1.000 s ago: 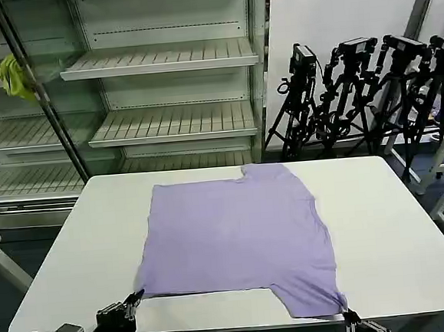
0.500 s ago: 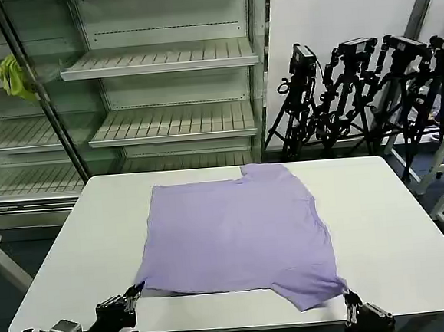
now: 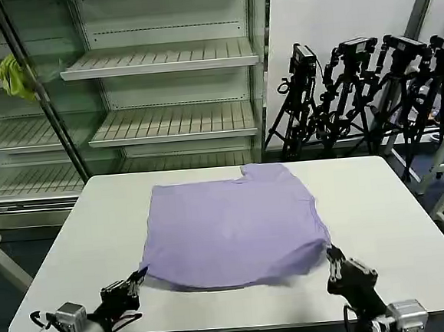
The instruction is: Fold and organize the clothes.
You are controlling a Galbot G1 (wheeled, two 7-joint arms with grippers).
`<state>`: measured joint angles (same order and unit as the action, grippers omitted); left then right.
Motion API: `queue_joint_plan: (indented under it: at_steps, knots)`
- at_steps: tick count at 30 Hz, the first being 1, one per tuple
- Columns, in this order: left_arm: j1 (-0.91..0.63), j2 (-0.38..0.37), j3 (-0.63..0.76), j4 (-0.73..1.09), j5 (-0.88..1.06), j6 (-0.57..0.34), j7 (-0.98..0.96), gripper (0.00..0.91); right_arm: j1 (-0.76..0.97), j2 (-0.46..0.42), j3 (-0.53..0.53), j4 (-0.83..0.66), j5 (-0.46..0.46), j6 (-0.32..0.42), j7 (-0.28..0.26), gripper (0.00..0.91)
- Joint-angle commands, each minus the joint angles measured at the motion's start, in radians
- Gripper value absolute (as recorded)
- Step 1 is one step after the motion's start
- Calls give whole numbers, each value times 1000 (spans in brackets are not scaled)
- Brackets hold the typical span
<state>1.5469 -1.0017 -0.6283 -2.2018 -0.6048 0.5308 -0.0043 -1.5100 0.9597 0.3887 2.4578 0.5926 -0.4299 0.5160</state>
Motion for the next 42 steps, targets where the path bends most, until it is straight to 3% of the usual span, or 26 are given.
queue_joint_plan:
  at_steps: [1,15,42]
  knots:
    - [-104,2,22,57,-7,-1,1,10,127,6,-24,-158,8,2,-11,0]
    - [-266,-5,69,163,-14,-1,3,10,245,44,-45,-302,9,6,-44,0]
    - [-333,-12,106,234,7,-8,16,10,434,53,-113,-390,8,0,-54,0]
